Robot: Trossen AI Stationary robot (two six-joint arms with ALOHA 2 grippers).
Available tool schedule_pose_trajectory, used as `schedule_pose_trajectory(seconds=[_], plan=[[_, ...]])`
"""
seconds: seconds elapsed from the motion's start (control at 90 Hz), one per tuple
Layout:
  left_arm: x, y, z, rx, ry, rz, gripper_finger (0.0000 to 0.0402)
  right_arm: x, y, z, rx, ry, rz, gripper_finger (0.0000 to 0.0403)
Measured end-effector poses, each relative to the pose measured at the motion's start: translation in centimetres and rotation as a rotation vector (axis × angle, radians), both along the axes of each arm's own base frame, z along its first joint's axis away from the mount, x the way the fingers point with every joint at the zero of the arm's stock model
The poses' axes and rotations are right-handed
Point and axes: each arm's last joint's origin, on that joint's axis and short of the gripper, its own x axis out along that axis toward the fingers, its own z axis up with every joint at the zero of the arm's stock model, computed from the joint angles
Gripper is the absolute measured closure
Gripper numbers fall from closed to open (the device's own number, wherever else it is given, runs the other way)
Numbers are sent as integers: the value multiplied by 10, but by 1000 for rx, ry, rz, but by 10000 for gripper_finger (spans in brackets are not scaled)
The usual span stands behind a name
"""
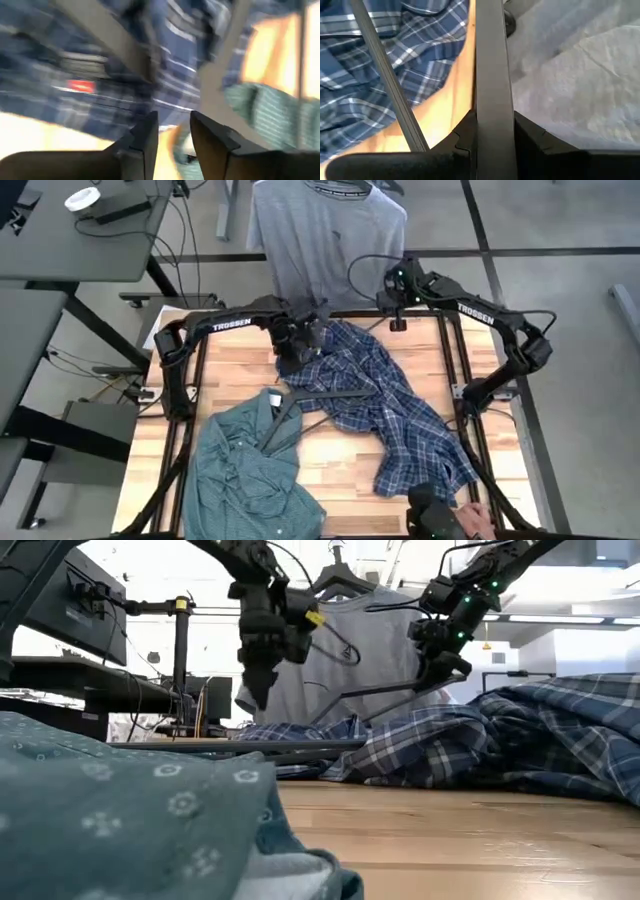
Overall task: Hang clothes
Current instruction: Put the blue polo shirt on the gray hanger
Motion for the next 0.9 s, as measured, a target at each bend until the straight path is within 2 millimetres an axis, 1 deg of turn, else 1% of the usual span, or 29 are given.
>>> schedule_pose_trajectory(seconds=[0.133, 0.2, 0.278, 0.4, 0.522, 0.644, 0.756, 0.9], plan=[[1, 1, -19, 35, -44, -42, 301, 0, -1, 0, -3, -4, -5, 335], [1, 3, -24, 88, -41, -40, 301, 0, 0, 0, -1, -3, -5, 335], [0, 4, -23, 135, -12, -51, 301, 0, 0, 0, 2, -5, -8, 335], [1, 5, -19, 148, -16, -71, 301, 0, 0, 0, 12, -13, -23, 335], [0, 7, -19, 157, -22, -92, 301, 0, 0, 0, 14, -14, -25, 335], [-3, 12, -19, 161, -22, -92, 301, 0, 0, 0, 20, -19, -32, 335], [-6, 15, -24, 138, -24, -106, 301, 0, 0, 0, 30, -30, -18, 335], [-12, 9, -41, 5, -58, -139, 302, 1, 0, 0, 31, -32, -15, 335]])
